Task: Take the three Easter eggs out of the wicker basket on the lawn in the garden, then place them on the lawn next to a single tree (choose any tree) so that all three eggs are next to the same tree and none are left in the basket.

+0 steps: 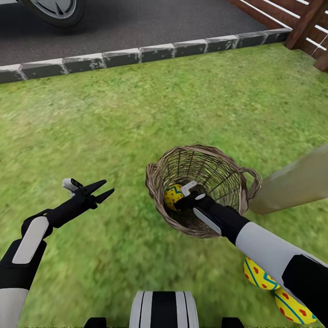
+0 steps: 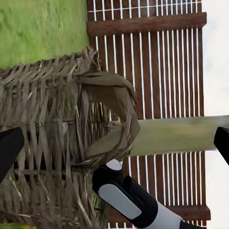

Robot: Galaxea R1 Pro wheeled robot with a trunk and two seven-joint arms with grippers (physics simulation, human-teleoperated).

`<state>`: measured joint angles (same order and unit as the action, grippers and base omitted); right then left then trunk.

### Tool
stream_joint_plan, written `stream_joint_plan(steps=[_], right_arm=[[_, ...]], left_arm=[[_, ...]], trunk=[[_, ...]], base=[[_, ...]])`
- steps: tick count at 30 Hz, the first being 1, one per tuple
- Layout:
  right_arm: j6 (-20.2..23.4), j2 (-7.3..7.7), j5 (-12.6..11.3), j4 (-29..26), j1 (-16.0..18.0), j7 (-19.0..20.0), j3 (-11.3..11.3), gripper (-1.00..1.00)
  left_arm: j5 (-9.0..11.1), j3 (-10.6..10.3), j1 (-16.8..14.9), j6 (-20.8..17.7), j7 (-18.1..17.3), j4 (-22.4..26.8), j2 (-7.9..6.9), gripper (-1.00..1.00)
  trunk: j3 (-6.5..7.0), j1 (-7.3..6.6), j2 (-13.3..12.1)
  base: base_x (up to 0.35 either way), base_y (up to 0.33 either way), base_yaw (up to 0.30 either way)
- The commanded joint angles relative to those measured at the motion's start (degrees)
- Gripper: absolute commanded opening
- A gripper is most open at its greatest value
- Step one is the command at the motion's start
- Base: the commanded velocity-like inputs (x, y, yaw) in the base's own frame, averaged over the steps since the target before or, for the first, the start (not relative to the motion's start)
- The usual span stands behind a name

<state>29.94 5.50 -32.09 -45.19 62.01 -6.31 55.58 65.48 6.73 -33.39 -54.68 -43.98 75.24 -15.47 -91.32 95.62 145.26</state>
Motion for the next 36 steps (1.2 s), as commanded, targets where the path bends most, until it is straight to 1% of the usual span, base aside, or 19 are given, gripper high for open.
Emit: stream_joint_plan(steps=[1,4,11,14,19,23,25,27,30,36], right_arm=[[0.12,0.15,-0.54,-0.14,0.1,-0.59,0.32,1.0],[0.09,0.27,-0.43,-0.15,0.12,-0.73,0.32,1.0],[-0.16,0.3,-0.35,-1.85,0.21,-0.89,0.25,1.0],[-1.85,0.3,-0.34,-2.14,0.22,-0.96,0.24,1.0],[-2.42,0.3,-0.28,-2.13,0.22,-0.93,0.23,1.0],[-4.31,0.27,2.16,-1.86,0.22,-0.9,0.23,1.0],[-5.22,0.23,3.79,-1.78,0.22,-0.9,0.2,1.0],[-5.76,0.21,4.62,-1.7,0.22,-0.9,0.15,1.0],[-5.88,0.21,4.82,-1.88,0.22,-0.9,0.15,1.0],[-6.63,0.21,4.84,-2.07,0.22,-0.56,0.06,1.0]], left_arm=[[0.0,0.03,-0.02,-0.25,-0.15,-0.04,0.0,1.0],[0.0,0.03,-0.02,-0.25,-0.14,-0.1,0.0,1.0],[0.0,0.02,-0.01,-0.25,-0.14,-0.22,0.0,1.0],[0.0,0.01,-0.01,-0.23,-0.14,-0.33,0.13,1.0],[0.0,-0.01,-0.01,-0.23,-0.14,-0.32,0.17,1.0],[0.0,-0.03,-0.01,-0.22,-0.08,-0.34,0.17,1.0],[0.0,-0.05,-0.01,-0.19,-0.06,-0.35,0.17,1.0],[0.0,-0.05,-0.01,-0.16,-0.05,-0.37,0.17,1.0],[0.0,-0.05,-0.01,-0.16,-0.05,-0.41,0.17,1.0],[-0.01,-0.74,-0.01,-0.16,-0.05,-0.45,0.17,1.0]], trunk=[[-0.26,0.01,0.03],[-0.93,0.09,0.07],[-0.93,0.09,0.07],[-0.93,0.09,0.07],[-0.93,0.09,0.07],[-0.93,0.09,0.07],[-1.37,0.14,0.1],[-1.81,0.19,0.12],[-2.48,0.27,0.16],[-3.81,0.42,0.24]], base=[[0.0,0.0,0.0],[0.0,0.0,0.0],[0.0,0.0,0.0],[0.0,0.0,0.0],[0.0,0.0,0.0],[0.0,0.0,0.0],[0.0,0.0,0.0],[0.0,0.0,0.0],[0.0,0.0,0.0],[0.0,0.0,0.0]])
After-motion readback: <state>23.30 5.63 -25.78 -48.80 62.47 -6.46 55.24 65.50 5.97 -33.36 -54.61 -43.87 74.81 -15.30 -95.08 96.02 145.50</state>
